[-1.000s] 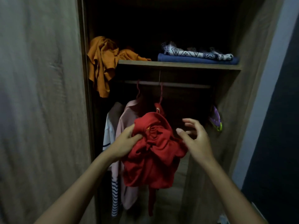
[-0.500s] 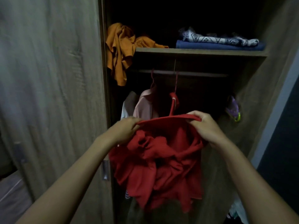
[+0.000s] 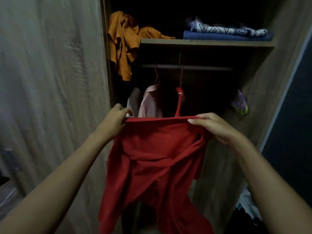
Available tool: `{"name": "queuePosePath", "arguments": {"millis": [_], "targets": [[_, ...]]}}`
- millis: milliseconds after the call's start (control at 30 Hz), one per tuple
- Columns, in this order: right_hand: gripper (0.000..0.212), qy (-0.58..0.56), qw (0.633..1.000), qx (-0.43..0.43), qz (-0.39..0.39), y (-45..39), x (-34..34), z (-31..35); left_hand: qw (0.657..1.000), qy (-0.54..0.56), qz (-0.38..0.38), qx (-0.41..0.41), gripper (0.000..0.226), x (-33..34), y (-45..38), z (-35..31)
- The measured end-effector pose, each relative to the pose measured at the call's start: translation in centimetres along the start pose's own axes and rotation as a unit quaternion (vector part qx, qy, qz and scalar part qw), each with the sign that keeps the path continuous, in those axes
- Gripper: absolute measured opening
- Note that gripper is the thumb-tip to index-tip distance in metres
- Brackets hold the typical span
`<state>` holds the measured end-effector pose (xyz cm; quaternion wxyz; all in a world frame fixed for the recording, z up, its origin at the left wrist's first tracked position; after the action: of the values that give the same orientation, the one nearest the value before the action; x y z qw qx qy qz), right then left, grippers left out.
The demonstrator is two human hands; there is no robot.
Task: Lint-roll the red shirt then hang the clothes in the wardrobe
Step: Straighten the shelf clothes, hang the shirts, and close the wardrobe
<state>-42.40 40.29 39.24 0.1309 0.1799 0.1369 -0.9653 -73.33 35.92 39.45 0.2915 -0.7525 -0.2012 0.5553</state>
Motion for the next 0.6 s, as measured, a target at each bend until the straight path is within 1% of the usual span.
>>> {"name": "queuePosePath", "arguments": {"millis": [67,100,167,200,233,300,333,367,400,433,467,533,567,600], "targets": [[0.044,-0.012,1.000,0.001,0.011,0.7,0.4,0.4,0.997,-0.042,0.006,-0.071,0.018,0.4,0.7,1.4],[0.043,-0.010,1.000,0.003,0.009,0.9,0.5,0.4,0.992,-0.041,0.032,-0.113,0.016,1.0,0.9,1.8],[0.027,0.038,0.999,0.002,-0.015,1.0,0.5,-0.1,0.979,0.019,0.106,-0.170,0.021,2.4,1.3,1.8],[0.017,0.081,0.996,0.002,-0.031,1.0,0.4,-0.6,0.971,0.069,0.129,-0.191,0.025,2.9,1.4,1.3],[0.011,0.134,0.990,0.003,-0.046,0.9,0.2,-1.1,0.963,0.107,0.134,-0.206,0.030,3.4,1.1,0.9],[0.012,0.228,0.971,0.011,-0.076,0.7,-0.3,-2.1,0.962,0.118,0.137,-0.206,0.029,4.2,0.2,-0.2],[0.013,0.269,0.957,0.010,-0.106,0.7,-0.7,-2.3,0.967,0.092,0.138,-0.192,0.024,4.3,-0.1,-1.0],[0.014,0.301,0.941,0.010,-0.155,0.7,-1.3,-2.4,0.974,0.062,0.137,-0.172,0.020,4.2,-0.3,-1.6],[0.016,0.319,0.924,0.015,-0.212,0.7,-2.0,-2.4,0.980,0.034,0.128,-0.150,0.021,4.1,-0.6,-2.0],[0.018,0.320,0.911,0.021,-0.260,0.8,-2.8,-2.5,0.984,0.008,0.121,-0.129,0.025,4.2,-0.8,-2.2],[0.020,0.313,0.904,0.026,-0.290,0.7,-3.4,-2.7,0.989,-0.015,0.103,-0.106,0.029,4.2,-0.8,-2.4],[0.022,0.302,0.903,0.039,-0.302,0.5,-4.0,-3.4,0.988,-0.045,0.089,-0.120,0.032,5.0,-1.1,-2.1],[0.023,0.304,0.905,0.047,-0.295,0.2,-4.2,-3.9,0.982,-0.054,0.108,-0.147,0.029,5.4,-1.3,-2.1],[0.022,0.314,0.905,0.055,-0.282,-0.1,-4.3,-4.5,0.977,-0.025,0.122,-0.174,0.024,6.1,-1.3,-2.3]]}}
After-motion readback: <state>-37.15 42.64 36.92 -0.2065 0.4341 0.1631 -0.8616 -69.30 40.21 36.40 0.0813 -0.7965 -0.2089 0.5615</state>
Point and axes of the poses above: each hand's wrist, its own y-axis away from the middle knuckle, its own x-axis out of the palm, z = x × y, the point moved 4 cm from there along -y, towards the middle knuckle, and after that the axes turned 8 degrees about -z, right-handed, at the moved point
